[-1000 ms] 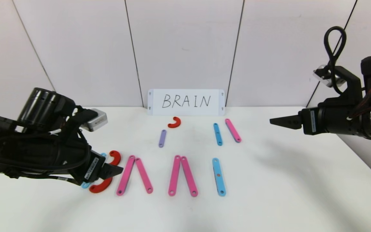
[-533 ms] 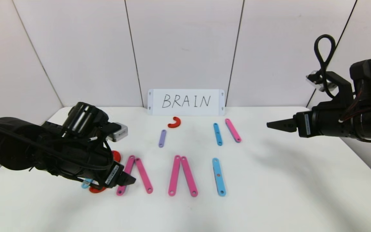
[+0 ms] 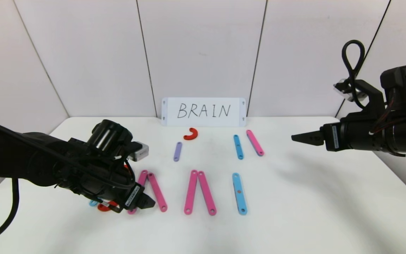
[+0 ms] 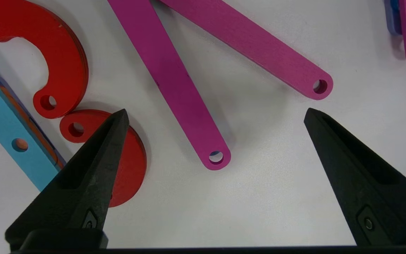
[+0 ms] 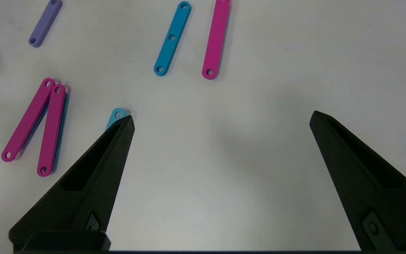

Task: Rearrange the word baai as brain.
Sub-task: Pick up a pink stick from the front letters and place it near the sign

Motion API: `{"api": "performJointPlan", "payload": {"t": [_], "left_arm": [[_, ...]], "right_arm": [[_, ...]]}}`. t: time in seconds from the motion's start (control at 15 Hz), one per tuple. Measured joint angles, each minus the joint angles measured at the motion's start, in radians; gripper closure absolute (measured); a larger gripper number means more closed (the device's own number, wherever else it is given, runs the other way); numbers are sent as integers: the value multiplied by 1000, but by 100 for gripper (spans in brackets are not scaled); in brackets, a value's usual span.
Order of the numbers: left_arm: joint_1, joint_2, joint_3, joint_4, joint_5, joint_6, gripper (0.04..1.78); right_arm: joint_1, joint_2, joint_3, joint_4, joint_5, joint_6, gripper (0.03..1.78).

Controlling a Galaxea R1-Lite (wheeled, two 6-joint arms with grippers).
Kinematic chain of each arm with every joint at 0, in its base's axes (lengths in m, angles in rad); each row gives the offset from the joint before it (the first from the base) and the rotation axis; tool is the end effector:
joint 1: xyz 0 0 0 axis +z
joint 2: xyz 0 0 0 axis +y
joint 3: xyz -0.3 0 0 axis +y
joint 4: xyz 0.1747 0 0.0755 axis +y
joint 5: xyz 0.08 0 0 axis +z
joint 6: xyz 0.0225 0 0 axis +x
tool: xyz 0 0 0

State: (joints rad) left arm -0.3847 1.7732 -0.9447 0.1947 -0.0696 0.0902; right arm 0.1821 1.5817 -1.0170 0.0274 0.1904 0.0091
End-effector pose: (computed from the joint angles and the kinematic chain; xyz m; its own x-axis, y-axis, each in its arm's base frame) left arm 0.2658 -0.1093 0.1287 0.4553 -0.2594 -0.8517 0.4776 0.8785 -0.0122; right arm 0.2706 0.0542 0.2133 0.7670 0.3337 -0.5480 -0.3273 0.9381 0.1132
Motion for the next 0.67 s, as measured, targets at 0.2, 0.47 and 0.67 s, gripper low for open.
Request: {"api": "performJointPlan", "payload": {"t": [0.2, 0.47, 0.67], "left_arm": [[-1, 21, -5, -2, 23, -11, 8], [-1, 41, -11, -3, 27, -17, 8], [0, 56, -16, -3, 29, -29, 8]], "right_arm": [[0, 1, 0, -1, 0, -1, 7], [0, 9, 2, -3, 0, -1, 7], [0, 11, 3, -3, 0, -1, 7]]}}
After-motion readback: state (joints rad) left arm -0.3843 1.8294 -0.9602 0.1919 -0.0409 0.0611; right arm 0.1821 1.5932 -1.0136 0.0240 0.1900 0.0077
